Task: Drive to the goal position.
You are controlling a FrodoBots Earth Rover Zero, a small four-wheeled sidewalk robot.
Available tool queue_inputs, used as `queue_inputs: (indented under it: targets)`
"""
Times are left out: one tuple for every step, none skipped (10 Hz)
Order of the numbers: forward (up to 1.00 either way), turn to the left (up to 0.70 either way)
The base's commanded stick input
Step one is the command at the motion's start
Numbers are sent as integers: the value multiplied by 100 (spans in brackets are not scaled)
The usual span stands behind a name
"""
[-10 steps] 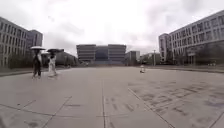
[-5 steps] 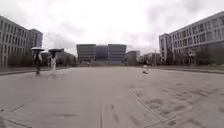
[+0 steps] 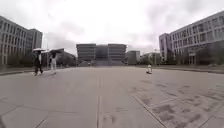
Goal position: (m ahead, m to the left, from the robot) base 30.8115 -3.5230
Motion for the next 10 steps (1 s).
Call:
queue_inputs:
  targets:
    - [70, 2]
    - [70, 2]
    - [70, 2]
    - [70, 2]
    - [70, 2]
    - [70, 2]
    - [70, 2]
    - [70, 2]
    - [70, 2]
    - [70, 2]
